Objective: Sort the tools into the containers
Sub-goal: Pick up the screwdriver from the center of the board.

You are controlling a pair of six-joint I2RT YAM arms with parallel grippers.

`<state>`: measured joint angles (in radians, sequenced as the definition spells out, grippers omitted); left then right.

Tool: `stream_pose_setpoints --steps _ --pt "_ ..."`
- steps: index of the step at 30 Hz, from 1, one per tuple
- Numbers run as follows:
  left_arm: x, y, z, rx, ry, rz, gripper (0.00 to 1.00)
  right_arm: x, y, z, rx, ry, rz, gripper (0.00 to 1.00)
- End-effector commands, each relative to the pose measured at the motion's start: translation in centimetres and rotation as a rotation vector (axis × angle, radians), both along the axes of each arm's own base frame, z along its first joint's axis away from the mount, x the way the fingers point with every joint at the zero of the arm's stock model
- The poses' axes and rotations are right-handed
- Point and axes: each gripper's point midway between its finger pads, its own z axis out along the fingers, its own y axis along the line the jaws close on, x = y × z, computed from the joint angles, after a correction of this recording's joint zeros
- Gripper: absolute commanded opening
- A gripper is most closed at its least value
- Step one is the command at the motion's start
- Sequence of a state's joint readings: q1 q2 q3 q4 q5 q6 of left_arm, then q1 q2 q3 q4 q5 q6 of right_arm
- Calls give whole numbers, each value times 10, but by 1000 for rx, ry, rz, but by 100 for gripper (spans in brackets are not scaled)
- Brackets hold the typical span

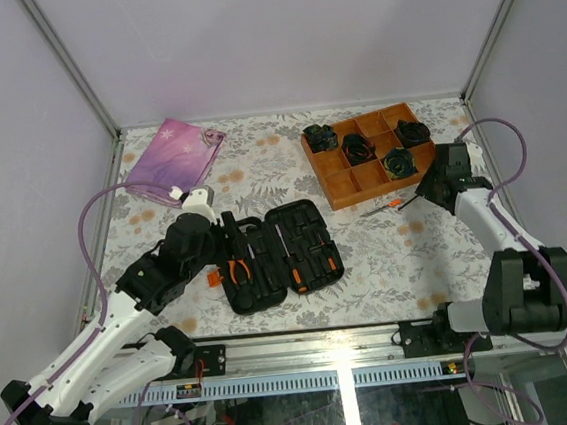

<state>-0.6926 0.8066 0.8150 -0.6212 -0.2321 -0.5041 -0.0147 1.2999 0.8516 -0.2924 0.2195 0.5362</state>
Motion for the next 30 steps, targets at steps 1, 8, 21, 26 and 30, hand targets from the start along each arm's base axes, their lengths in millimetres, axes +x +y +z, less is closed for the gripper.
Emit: stream_pose_setpoints --steps 1,8,21,26,30 --pt "2 3 0 30 -20 -15 66 24 -19 3 -6 -23 -77 54" --pt "2 4 1 25 -27 -14 67 50 -36 -12 -35 13 -120 54" --pt "2 3 -2 31 -21 -17 67 82 -46 -44 -25 92 -140 54" --pt "3 3 -3 33 -18 -17 67 89 -49 -52 -23 108 -144 54" --pt "3 2 -4 35 -15 -17 67 93 -52 -60 -22 125 -151 54"
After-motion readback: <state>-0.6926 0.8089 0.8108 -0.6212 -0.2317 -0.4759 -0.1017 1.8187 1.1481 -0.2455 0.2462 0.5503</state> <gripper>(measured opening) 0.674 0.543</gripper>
